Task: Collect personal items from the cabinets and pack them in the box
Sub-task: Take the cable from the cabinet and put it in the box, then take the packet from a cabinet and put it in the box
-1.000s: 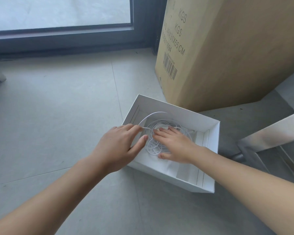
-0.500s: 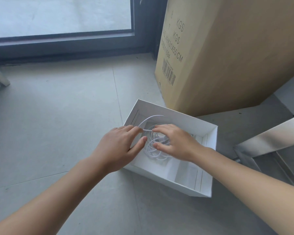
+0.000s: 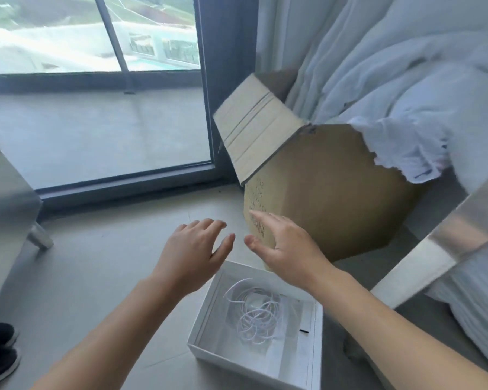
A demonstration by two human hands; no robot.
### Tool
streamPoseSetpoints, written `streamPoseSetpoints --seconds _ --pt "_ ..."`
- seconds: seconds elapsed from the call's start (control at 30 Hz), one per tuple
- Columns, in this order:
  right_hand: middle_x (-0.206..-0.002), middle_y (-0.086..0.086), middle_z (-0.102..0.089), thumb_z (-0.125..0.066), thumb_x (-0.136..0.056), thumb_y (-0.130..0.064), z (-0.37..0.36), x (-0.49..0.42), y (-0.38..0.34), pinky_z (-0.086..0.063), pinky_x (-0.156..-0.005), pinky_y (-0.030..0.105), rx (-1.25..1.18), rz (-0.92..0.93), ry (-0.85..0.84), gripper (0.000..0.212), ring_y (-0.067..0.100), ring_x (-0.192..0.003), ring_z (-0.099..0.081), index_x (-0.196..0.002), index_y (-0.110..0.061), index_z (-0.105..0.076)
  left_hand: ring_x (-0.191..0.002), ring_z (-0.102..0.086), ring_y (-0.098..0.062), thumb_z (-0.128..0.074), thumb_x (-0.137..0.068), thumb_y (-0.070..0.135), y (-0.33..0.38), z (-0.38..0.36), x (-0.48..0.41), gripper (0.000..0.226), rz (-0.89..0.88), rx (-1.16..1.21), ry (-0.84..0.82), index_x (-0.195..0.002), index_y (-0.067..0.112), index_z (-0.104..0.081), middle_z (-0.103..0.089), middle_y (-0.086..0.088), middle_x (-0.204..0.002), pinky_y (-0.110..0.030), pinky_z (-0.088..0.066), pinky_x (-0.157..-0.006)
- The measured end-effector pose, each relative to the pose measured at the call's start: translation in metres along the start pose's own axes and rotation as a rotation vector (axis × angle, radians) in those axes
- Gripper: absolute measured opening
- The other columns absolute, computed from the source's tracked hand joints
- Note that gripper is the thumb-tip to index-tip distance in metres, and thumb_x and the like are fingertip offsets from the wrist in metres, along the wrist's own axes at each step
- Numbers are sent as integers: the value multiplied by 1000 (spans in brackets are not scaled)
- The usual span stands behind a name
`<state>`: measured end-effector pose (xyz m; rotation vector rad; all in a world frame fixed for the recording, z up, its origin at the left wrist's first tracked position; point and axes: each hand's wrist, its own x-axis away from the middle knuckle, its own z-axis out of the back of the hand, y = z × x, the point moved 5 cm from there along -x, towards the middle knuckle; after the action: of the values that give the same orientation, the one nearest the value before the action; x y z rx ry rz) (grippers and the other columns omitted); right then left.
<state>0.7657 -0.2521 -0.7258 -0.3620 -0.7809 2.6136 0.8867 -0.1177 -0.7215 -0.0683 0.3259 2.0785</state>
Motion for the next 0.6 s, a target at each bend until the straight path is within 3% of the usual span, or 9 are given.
streamPoseSetpoints --seconds 0.1,0.23,0.37,0.6 --pt "-158 -10 -45 -47 -101 -60 44 -6 -33 -33 -113 31 -5 35 62 65 10 -146 -36 -157 -28 -38 -109 -61 -20 -24 -94 58 9 50 -12 58 9 12 61 -120 23 -61 -67 6 -119 -35 -45 -90" --pt "-147 -11 -56 -55 -100 -56 103 -7 -71 -37 -104 27 -9 64 125 56 8 -137 -45 -148 -28 -50 -107 -62 -19 -26 -94 57 18 109 -22 55 5 20 88 -116 23 -63 -67 7 -117 -36 -44 -90" --pt "-146 -13 -57 -56 -99 -55 170 -12 -121 -33 -102 19 -62 57 153 53 4 -137 -45 -145 -29 -54 -103 -62 -16 -29 -95 56 28 185 -29 50 48 20 66 -114 25 -63 -67 12 -115 -34 -43 -89" --pt "-150 -12 -54 -54 -100 -56 329 -42 -253 -31 -104 18 -105 48 140 57 6 -140 -43 -150 -31 -48 -101 -63 -18 -22 -93 58 68 406 -54 55 53 -14 75 -111 25 -62 -67 11 -111 -36 -44 -88"
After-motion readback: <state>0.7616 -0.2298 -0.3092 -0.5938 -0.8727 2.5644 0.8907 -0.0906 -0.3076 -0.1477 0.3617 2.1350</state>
